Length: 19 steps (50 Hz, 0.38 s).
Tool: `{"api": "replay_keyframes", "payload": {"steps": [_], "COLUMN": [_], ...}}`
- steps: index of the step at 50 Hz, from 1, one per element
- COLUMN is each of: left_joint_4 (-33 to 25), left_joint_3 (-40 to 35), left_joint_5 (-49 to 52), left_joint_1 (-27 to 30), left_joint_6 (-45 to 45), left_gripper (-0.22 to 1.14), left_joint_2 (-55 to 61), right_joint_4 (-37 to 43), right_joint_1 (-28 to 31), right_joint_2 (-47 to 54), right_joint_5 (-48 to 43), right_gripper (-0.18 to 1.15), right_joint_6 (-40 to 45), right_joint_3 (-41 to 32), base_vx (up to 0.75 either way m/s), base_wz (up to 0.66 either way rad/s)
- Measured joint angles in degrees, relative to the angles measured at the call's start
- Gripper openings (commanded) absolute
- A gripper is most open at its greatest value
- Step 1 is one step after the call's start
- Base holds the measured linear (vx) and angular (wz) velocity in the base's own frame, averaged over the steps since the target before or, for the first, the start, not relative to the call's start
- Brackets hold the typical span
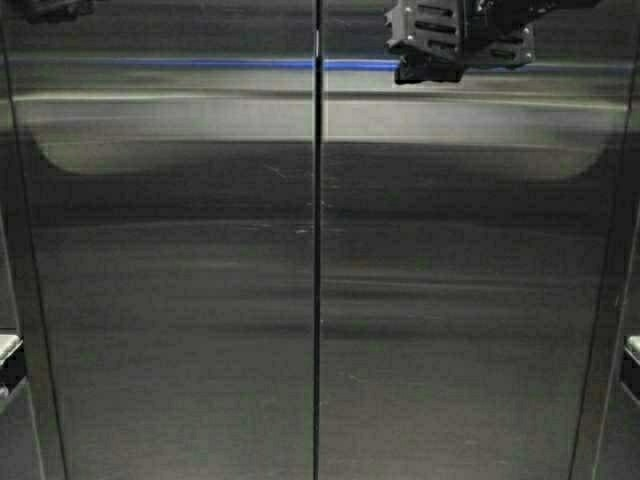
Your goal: Navigate to elevator, push the call button, then enter the elevator
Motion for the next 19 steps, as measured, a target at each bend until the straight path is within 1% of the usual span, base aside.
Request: {"api": "replay_keyframes", "payload": {"steps": [19], "left_joint_4": [0.09], "left_joint_3": [0.00], "left_joint_5": [0.09], "left_joint_1": [-0.09], "left_joint_6": [-0.09], "left_gripper": [0.02], "left_joint_2": [0.00], "right_joint_4": [0.09], "right_joint_1": [0.00], "right_joint_2": [0.00], "right_joint_5": [-0.09], "right_gripper": [0.06], "right_joint_6": [0.00], "right_joint_3": [0.00], "base_vx": [0.00], "base_wz": [0.00]}}
